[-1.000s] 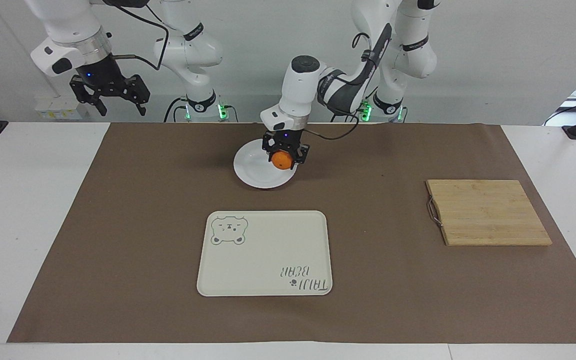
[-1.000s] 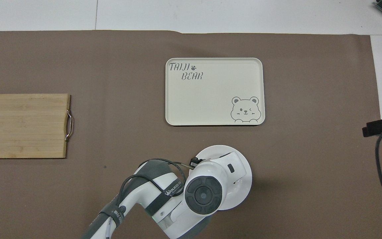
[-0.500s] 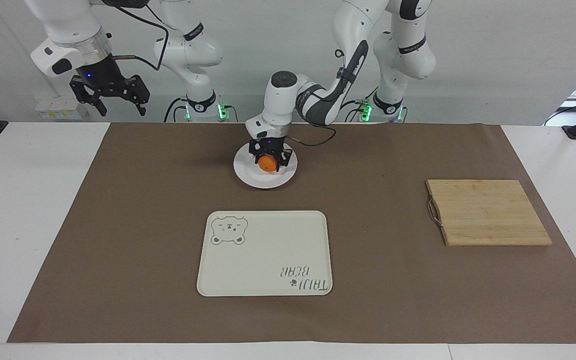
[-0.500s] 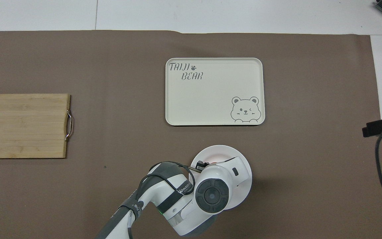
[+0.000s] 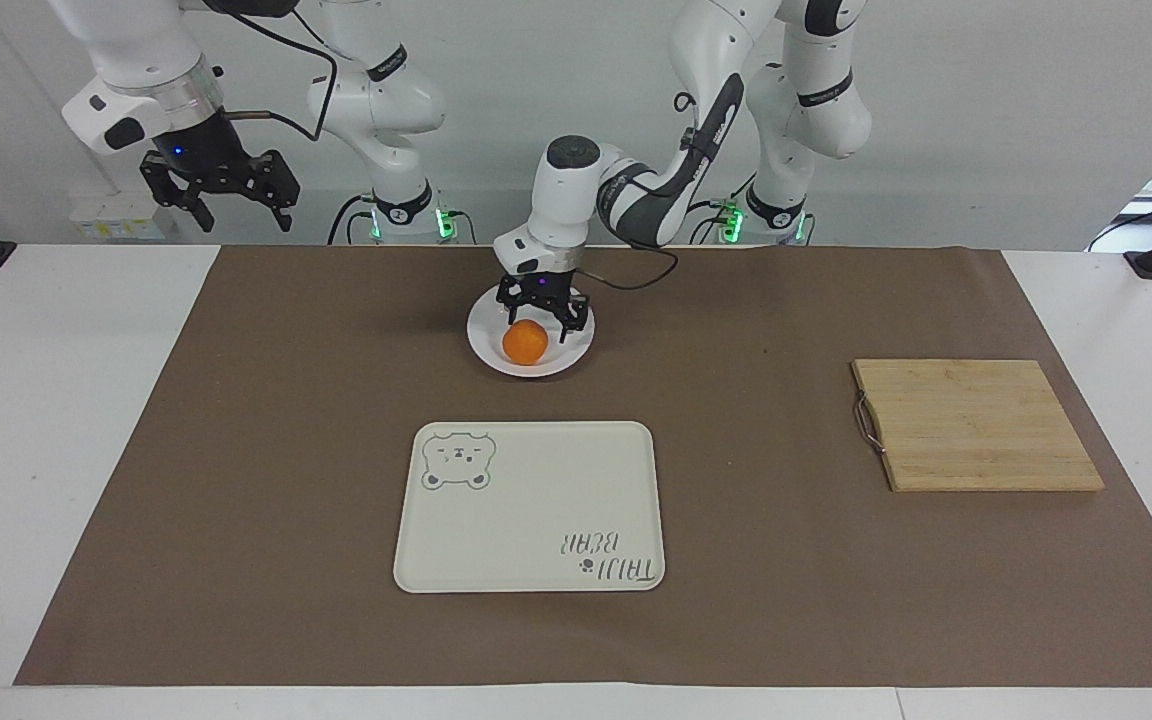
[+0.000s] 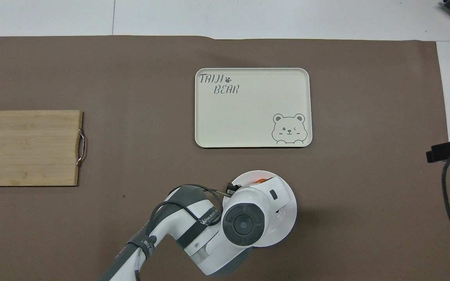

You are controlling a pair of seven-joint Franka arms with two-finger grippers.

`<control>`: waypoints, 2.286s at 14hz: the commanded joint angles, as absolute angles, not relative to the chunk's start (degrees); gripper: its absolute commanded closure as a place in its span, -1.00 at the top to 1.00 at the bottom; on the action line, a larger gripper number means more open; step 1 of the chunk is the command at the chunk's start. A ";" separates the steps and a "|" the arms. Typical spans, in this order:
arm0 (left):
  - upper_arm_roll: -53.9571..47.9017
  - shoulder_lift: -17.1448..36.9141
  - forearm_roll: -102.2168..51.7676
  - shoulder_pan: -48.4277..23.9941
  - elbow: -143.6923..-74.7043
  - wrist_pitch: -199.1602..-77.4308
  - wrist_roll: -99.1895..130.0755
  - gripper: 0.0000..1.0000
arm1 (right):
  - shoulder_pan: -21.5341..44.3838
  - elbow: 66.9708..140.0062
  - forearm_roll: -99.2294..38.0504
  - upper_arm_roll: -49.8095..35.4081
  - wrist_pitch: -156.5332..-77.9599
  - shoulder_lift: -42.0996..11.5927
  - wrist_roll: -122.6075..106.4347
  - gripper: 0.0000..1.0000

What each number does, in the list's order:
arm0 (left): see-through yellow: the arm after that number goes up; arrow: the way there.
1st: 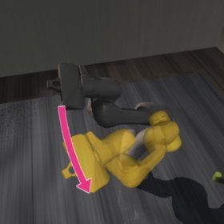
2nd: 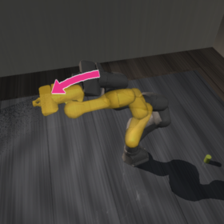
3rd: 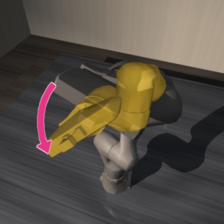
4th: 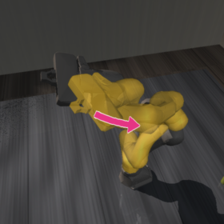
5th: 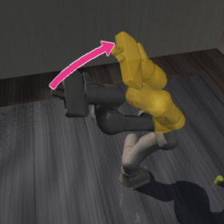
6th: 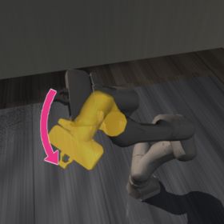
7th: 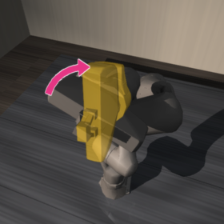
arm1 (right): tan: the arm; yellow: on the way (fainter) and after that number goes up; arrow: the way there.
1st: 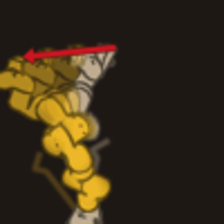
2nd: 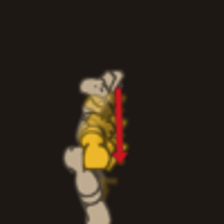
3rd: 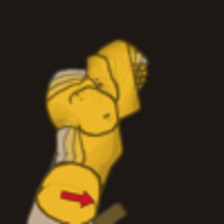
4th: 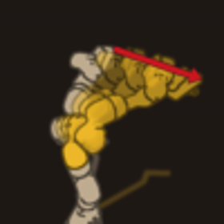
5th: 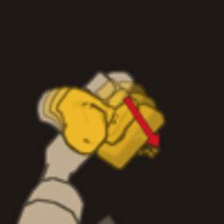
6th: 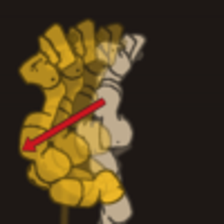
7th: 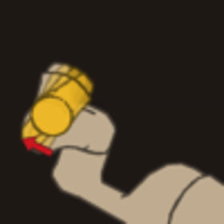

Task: Place orange and plate with both arms
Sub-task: 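Release the orange onto the plate and withdraw the left gripper, then reach the right gripper to the white plate's rim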

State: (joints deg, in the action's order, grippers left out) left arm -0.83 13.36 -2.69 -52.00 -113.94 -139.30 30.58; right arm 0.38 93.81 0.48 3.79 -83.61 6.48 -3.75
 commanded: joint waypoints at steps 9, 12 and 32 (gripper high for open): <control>0.09 0.54 1.05 -23.42 -113.29 -123.22 12.79 1.00 | -0.54 119.49 -18.10 4.04 -98.93 12.74 -11.23 1.00; 0.18 -0.44 1.14 -12.87 -108.14 -117.81 4.24 1.00 | 0.88 125.93 -23.70 4.13 -102.65 12.66 -18.97 1.00; 0.53 -1.84 0.44 -1.93 -86.04 -84.55 -5.63 1.00 | 9.58 148.97 -45.43 3.69 -124.63 9.15 -37.00 1.00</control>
State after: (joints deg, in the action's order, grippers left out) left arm 1.08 -0.62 0.11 -2.60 -84.90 -85.39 -7.36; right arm 9.94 147.53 -42.33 3.71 -123.27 9.97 -34.27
